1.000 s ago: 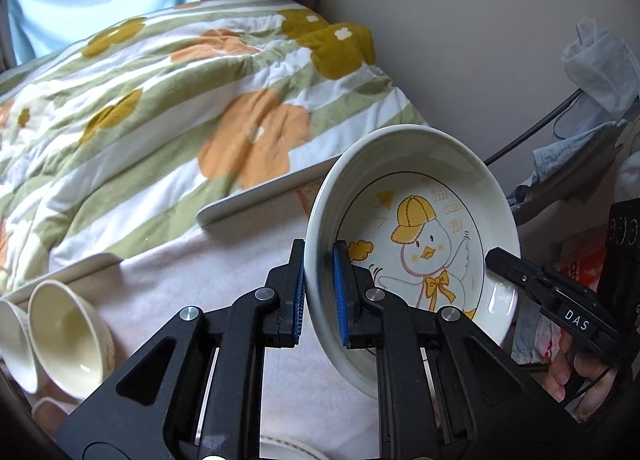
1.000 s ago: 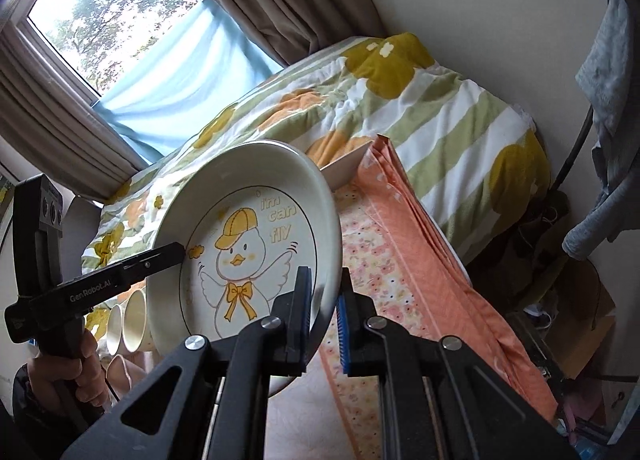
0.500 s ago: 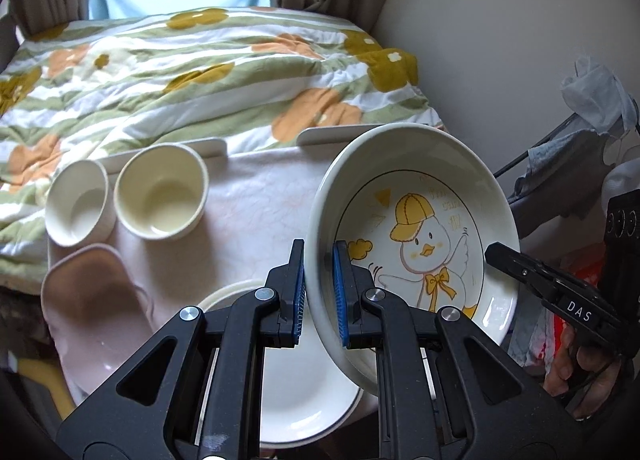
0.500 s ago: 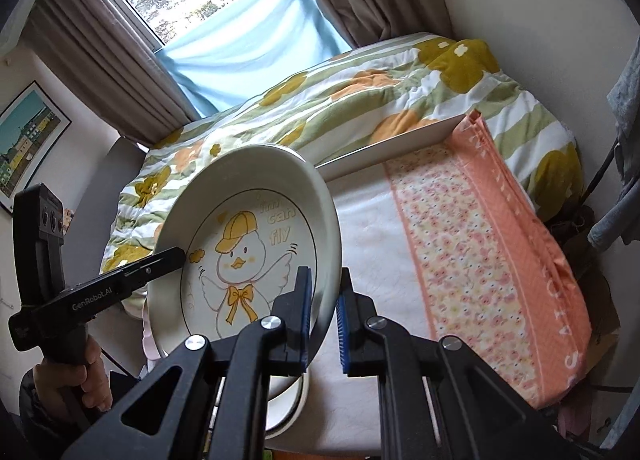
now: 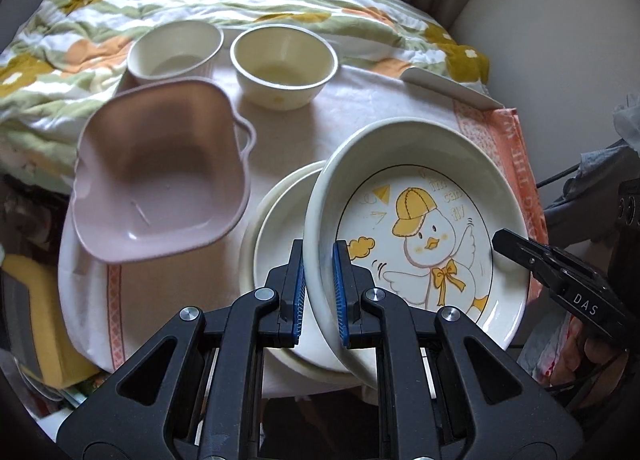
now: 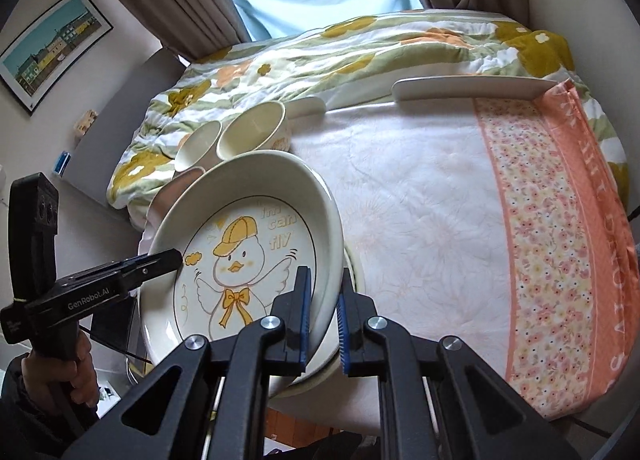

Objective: Organize plates and bowls
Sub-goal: 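Lower the duck-print plate with both grippers onto the white plate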

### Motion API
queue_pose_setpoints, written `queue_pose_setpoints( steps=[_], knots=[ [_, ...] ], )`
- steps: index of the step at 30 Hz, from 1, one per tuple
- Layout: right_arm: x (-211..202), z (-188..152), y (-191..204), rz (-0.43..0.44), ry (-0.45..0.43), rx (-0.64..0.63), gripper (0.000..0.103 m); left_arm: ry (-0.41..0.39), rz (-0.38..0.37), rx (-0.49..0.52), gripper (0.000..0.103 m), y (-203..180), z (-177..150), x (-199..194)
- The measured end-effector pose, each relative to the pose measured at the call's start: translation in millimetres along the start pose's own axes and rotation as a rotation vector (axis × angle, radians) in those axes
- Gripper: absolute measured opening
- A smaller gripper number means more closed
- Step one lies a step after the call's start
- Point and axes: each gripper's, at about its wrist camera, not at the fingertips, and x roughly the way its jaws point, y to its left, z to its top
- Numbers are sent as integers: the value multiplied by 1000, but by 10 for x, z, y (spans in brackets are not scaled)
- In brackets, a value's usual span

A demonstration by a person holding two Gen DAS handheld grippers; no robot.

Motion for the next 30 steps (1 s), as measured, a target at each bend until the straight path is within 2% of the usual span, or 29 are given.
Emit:
queue_pose_setpoints(
  steps=[6, 16, 20, 24, 30],
  knots=[
    [338, -109, -22, -7, 57, -46, 11, 34, 8, -53, 11, 184, -151, 304],
    [504, -168, -64, -19, 68, -73, 11, 55, 28, -41, 12, 142, -205, 535],
    [513, -155, -62, -28, 64, -86, 11, 48, 59, -3, 13, 95, -222, 551],
    [517, -154, -53, -42, 63, -102, 11, 36, 144, 82, 12, -24, -232, 559],
    [530, -169, -60, -45, 63, -105, 11, 18, 194, 128, 13, -101, -262, 552]
  ],
)
